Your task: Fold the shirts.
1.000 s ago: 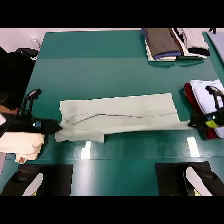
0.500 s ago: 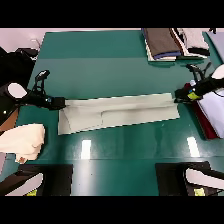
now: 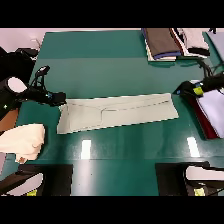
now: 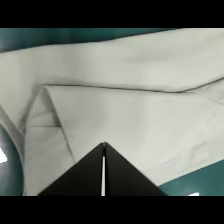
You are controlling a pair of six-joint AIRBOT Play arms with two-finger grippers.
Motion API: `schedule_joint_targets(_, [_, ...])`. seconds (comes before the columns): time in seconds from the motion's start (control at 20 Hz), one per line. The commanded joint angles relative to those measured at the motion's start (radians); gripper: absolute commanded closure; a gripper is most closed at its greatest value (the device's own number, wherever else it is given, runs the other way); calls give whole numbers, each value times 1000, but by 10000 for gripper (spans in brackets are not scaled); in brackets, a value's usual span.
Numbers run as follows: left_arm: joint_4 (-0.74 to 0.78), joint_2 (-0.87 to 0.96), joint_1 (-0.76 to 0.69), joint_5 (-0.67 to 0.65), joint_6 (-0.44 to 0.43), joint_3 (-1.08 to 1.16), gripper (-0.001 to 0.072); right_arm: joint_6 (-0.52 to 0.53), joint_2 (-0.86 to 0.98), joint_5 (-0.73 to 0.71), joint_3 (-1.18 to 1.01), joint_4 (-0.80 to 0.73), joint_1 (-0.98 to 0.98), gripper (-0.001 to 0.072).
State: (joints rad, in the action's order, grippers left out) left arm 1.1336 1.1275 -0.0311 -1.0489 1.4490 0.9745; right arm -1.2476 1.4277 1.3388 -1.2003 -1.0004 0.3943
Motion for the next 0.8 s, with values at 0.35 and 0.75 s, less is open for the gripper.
schedule_joint_targets(0.35, [-80, 12, -244, 185, 101, 7, 685, 154, 176, -36, 140, 151, 77, 219])
schedule_joint_targets(0.75, [-196, 253, -446, 349, 121, 54, 685, 175, 61, -31, 53, 204, -38, 694])
